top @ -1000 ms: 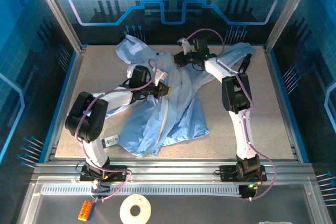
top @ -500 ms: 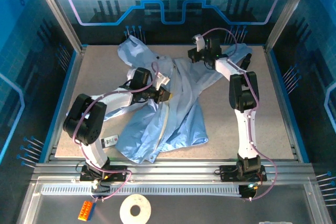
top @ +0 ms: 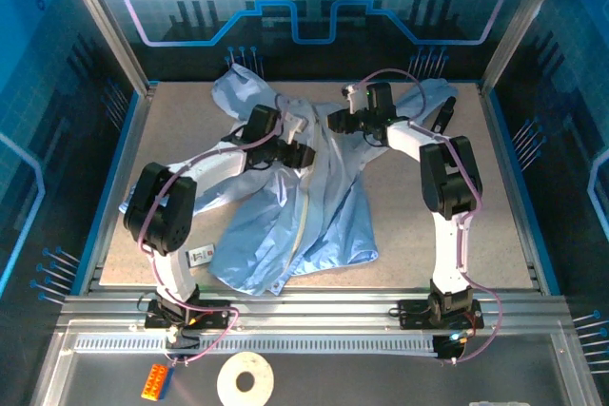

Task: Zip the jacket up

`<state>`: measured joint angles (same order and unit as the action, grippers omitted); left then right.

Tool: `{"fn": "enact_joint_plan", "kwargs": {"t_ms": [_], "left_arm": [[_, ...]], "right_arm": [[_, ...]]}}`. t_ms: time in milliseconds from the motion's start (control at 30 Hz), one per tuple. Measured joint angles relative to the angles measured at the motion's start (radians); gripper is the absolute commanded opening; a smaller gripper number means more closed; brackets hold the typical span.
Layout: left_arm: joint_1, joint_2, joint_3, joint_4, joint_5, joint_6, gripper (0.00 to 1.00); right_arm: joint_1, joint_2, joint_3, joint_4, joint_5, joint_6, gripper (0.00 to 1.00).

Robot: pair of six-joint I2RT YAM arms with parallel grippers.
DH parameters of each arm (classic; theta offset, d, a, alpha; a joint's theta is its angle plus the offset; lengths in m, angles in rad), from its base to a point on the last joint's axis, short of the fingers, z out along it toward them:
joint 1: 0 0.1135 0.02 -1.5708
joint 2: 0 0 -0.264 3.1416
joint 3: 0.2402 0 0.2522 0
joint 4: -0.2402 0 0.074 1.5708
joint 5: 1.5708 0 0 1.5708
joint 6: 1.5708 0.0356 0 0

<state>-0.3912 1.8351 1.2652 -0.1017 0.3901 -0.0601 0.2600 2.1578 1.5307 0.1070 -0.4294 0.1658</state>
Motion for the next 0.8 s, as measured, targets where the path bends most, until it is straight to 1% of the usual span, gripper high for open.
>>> {"fn": "enact_joint_plan", "kwargs": {"t_ms": [133,233,367,500,567,600,633,667,733,767,800], "left_arm": [[-0.008,0.085,0.176,-0.033,-0.091,-0.076,0.54],[-0.018,0.172,0.283,-0.074,-0.154,-0.118,0.55],[-0.035,0.261,0.343,-0.13,-0.207,-0.153,0.55],[-0.053,0.308,0.35,-0.168,-0.256,-0.175,0.57],[-0.057,0.327,0.351,-0.178,-0.271,-0.177,0.56],[-0.057,0.338,0.352,-0.179,-0.275,-0.177,0.54],[-0.057,0.348,0.356,-0.177,-0.274,-0.177,0.48],[-0.056,0.357,0.356,-0.172,-0.272,-0.172,0.4],[-0.047,0.369,0.355,-0.153,-0.253,-0.174,0.15],[-0.041,0.37,0.351,-0.136,-0.238,-0.173,0.06],[-0.033,0.37,0.344,-0.115,-0.222,-0.169,0.0]], "right_arm": [[0.02,0.0,0.0,-0.003,0.004,0.018,0.49],[0.034,0.0,-0.004,-0.014,0.008,0.037,0.49],[0.04,0.0,-0.03,-0.055,0.046,0.06,0.49],[0.042,0.0,-0.053,-0.117,0.098,0.082,0.45],[0.043,0.0,-0.056,-0.138,0.129,0.085,0.37],[0.043,0.0,-0.056,-0.154,0.146,0.086,0.31],[0.043,0.0,-0.056,-0.168,0.163,0.087,0.24],[0.042,0.0,-0.056,-0.179,0.179,0.088,0.19],[0.04,-0.003,-0.064,-0.188,0.203,0.091,0.1],[0.039,-0.007,-0.075,-0.187,0.214,0.094,0.07],[0.037,-0.016,-0.092,-0.185,0.222,0.098,0.04]]}}
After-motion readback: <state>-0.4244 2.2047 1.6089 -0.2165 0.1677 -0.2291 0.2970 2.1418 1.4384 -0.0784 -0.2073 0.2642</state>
